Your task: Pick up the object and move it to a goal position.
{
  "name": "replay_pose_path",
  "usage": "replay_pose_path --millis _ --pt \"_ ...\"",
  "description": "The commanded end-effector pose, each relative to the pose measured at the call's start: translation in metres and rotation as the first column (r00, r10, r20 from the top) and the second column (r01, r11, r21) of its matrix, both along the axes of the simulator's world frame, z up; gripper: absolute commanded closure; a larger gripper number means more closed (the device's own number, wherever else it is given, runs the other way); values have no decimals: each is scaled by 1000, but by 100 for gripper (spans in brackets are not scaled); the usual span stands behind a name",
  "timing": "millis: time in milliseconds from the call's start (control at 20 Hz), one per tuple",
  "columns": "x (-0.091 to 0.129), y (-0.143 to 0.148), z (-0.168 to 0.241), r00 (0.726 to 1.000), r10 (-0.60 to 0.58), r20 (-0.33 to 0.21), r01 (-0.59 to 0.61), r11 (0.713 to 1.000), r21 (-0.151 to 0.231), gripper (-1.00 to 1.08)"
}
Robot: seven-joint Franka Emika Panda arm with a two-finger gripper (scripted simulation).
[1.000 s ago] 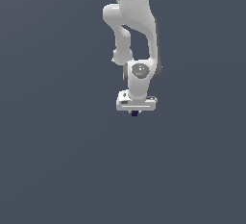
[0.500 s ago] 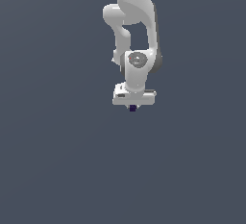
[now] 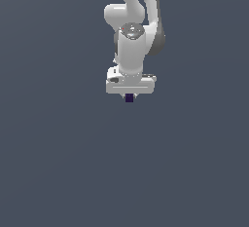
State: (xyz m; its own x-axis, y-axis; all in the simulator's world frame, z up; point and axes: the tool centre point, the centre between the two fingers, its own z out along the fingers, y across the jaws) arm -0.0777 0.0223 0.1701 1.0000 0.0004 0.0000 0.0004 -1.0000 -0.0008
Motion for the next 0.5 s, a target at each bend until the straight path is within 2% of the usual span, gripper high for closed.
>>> replay_pose_path --millis 0,450 --pt "0 -8 27 1000 0 0 0 1000 0 108" --pt "2 -36 120 1000 0 0 0 1000 1 108"
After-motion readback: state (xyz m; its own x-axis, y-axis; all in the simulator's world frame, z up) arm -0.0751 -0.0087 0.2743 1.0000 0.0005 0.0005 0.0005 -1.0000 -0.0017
